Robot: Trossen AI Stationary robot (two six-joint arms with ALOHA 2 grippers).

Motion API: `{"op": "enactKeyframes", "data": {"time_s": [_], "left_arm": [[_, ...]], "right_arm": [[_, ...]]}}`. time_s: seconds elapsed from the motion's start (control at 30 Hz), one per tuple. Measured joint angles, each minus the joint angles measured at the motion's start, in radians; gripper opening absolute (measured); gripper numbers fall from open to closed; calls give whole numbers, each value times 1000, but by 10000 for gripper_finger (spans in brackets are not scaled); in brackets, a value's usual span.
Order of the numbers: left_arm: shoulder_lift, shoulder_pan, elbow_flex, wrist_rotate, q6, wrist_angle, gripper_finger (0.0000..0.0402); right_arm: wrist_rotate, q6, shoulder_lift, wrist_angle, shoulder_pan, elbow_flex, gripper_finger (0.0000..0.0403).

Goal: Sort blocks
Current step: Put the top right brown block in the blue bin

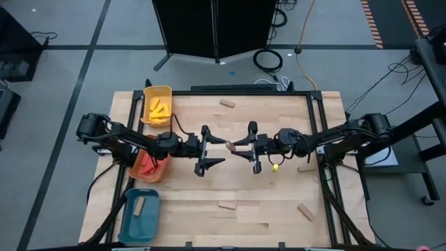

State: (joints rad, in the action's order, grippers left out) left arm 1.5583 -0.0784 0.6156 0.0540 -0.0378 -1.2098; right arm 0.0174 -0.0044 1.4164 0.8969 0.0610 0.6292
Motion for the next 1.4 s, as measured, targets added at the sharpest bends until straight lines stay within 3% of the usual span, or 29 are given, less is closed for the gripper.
{"op": "enactKeyframes", "data": {"time_s": [0.33,0.57,1.1,1.23,1.4], "left_arm": [[78,0,110,-100,76,45,313],[79,-1,120,-104,81,32,305],[78,-2,119,-75,104,45,115],[78,-1,119,-67,106,47,102],[59,-1,119,-64,112,81,101]], "right_arm": [[-18,0,11,-8,1,0,109],[-23,0,11,-7,1,0,109],[-34,18,11,-13,-2,0,110],[-56,-4,11,-14,-2,0,121],[-74,-7,5,-25,-4,0,170]]}}
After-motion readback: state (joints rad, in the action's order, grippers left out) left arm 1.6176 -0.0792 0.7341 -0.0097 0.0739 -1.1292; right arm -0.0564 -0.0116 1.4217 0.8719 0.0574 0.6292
